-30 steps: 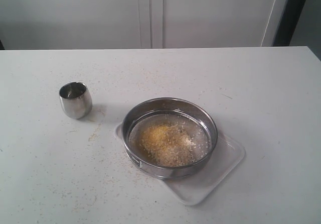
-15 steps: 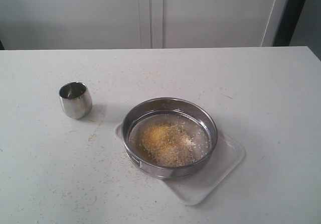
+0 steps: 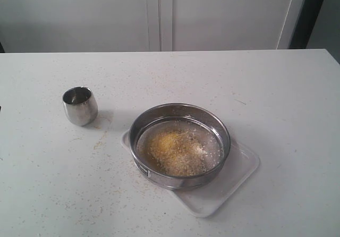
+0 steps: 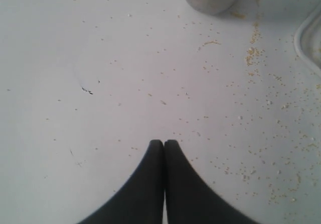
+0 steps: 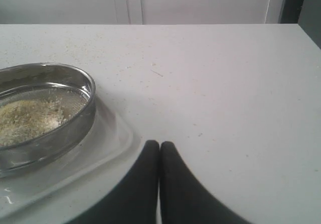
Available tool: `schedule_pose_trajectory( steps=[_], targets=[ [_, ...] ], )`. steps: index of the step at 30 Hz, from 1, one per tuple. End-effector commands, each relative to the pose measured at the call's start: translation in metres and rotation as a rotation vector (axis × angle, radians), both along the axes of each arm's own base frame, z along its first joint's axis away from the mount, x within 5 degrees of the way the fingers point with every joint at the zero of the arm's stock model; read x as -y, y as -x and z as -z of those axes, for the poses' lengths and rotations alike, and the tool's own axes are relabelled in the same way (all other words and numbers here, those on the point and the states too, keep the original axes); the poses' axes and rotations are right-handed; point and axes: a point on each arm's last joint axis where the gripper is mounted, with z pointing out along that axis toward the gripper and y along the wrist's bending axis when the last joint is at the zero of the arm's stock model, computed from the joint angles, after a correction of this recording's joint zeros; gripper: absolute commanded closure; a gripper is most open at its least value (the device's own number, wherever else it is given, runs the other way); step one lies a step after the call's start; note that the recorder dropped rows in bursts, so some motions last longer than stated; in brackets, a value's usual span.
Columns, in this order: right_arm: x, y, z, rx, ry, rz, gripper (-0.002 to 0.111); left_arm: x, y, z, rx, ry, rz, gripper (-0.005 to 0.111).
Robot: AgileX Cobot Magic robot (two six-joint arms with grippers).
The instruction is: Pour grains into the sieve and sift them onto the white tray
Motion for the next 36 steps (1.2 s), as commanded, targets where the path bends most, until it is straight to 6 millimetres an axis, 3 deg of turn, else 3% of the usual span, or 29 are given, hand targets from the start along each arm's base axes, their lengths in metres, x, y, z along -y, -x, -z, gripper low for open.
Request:
schedule_pose_trajectory(
  steps=[1, 7, 12, 15, 25, 31, 36],
  targets=[
    [0.0, -0.002, -0.01, 0.126, -0.012, 0.007, 0.108, 0.002, 0.003, 0.001, -0.013, 0.003, 0.01, 0.107],
    [0.002, -0.002, -0.031, 0.349, -0.061, 0.02, 0.108, 0.002, 0.003, 0.001, -0.013, 0.003, 0.01, 0.107],
    [0.003, 0.0, -0.044, 0.466, -0.255, 0.026, 0.108, 0.002, 0.003, 0.001, -0.012, 0.002, 0.011, 0.107],
    [0.003, 0.001, -0.044, 0.448, -0.408, 0.023, 0.108, 0.002, 0.003, 0.001, -0.012, 0.002, 0.011, 0.107],
    [0.003, 0.002, -0.049, 0.505, -0.416, 0.015, 0.108, 0.002, 0.003, 0.001, -0.012, 0.002, 0.011, 0.107],
    [0.004, 0.007, -0.071, 0.575, -0.339, 0.012, 0.108, 0.002, 0.003, 0.001, -0.012, 0.002, 0.011, 0.107],
    [0.002, -0.003, -0.085, 0.535, -0.284, 0.02, 0.108, 0.002, 0.003, 0.001, -0.012, 0.002, 0.011, 0.107]
  ],
)
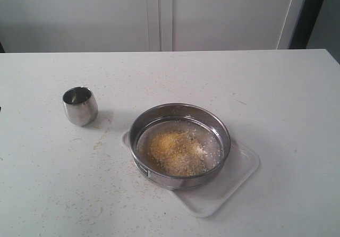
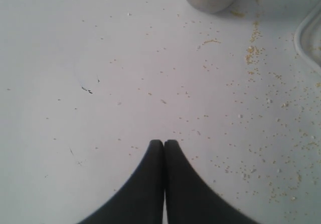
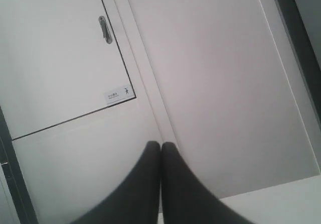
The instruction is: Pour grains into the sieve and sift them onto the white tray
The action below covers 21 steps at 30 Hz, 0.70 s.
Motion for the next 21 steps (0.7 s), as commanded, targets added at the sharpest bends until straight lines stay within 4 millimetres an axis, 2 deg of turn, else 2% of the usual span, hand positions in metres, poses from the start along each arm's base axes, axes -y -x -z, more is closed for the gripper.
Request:
schedule_pose_trajectory(
  steps=[1, 7, 16, 21],
  targets=[
    [-0.002, -0.009, -0.015, -0.017, 0.073, 0.021, 0.108, 0.002, 0.003, 0.001, -0.011, 0.004, 0.009, 0.107],
    [-0.004, -0.029, -0.036, -0.072, 0.152, 0.042, 0.108, 0.002, 0.003, 0.001, -0.013, 0.004, 0.009, 0.107],
    [-0.013, -0.076, -0.04, -0.29, 0.3, 0.03, 0.108, 0.002, 0.003, 0.001, -0.013, 0.004, 0.009, 0.107],
    [-0.018, -0.115, -0.041, -0.551, 0.421, 0.003, 0.108, 0.002, 0.003, 0.001, -0.013, 0.004, 0.009, 0.107]
  ],
)
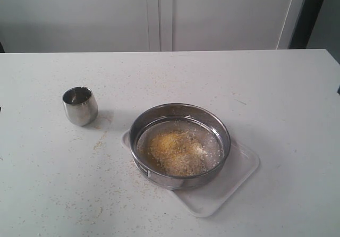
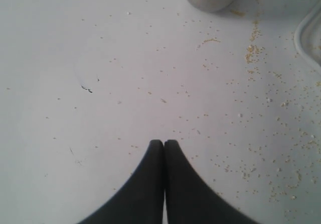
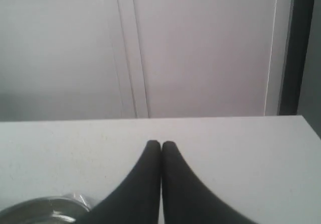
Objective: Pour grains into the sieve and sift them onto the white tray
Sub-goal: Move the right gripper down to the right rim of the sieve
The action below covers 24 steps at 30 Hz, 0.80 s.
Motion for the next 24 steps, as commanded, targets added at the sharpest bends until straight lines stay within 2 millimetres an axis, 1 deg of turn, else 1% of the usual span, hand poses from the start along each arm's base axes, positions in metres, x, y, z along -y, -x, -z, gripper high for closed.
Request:
schedule_pose_trajectory(
  steps=[1, 2, 4, 9, 13, 17, 24],
  targets=[
    [-0.004, -0.025, -0.001, -0.191, 0.12, -0.016, 0.108, 0.002, 0.003, 0.001, -0.011, 0.005, 0.007, 0.107],
    [-0.007, -0.033, 0.0, -0.267, 0.166, -0.032, 0.108, 0.002, 0.003, 0.001, -0.011, 0.005, 0.007, 0.107],
    [-0.011, -0.042, 0.0, -0.34, 0.222, -0.058, 0.108, 0.002, 0.003, 0.001, -0.011, 0.005, 0.007, 0.107],
    [-0.026, -0.059, -0.005, -0.539, 0.379, -0.162, 0.108, 0.002, 0.003, 0.001, -0.011, 0.005, 0.007, 0.107],
    [-0.046, -0.073, -0.007, -0.637, 0.439, -0.251, 0.108, 0.002, 0.003, 0.001, -0.011, 0.005, 0.007, 0.107],
    [-0.058, -0.082, -0.005, -0.745, 0.47, -0.295, 0.108, 0.002, 0.003, 0.001, -0.011, 0.005, 0.007, 0.107],
    [-0.081, -0.104, 0.001, -0.908, 0.52, -0.357, 0.108, 0.002, 0.003, 0.001, -0.011, 0.005, 0.007, 0.107]
  ],
)
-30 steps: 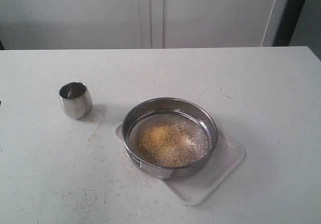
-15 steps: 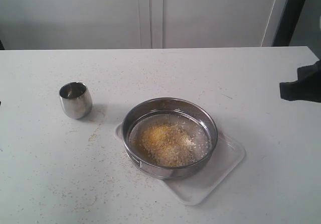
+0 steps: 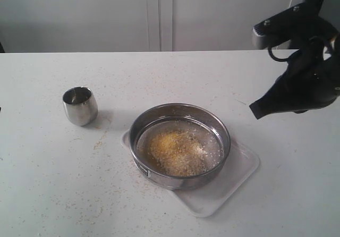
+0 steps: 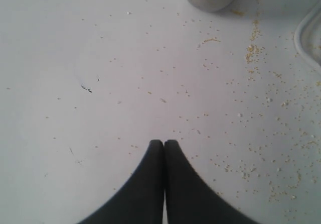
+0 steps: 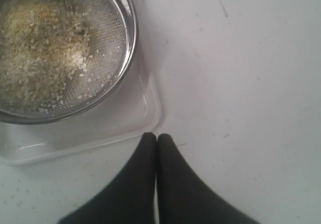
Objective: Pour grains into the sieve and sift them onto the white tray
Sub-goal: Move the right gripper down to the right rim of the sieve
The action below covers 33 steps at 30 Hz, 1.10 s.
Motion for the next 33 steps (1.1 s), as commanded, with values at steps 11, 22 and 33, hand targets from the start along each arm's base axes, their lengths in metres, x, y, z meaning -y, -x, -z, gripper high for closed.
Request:
schedule_pose_trajectory(
  steps=[11, 22, 33],
  targets=[
    [-0.037, -0.048, 0.024, -0.294, 0.087, -0.052, 0.108, 0.002, 0.003, 0.001, -0.009, 0.005, 0.007, 0.107],
    [-0.057, -0.088, 0.043, -0.376, 0.085, -0.026, 0.095, 0.002, 0.003, 0.001, -0.009, 0.005, 0.007, 0.107],
    [-0.073, -0.122, 0.066, -0.367, 0.06, 0.002, 0.046, 0.002, 0.003, 0.001, -0.009, 0.005, 0.007, 0.107]
  ],
)
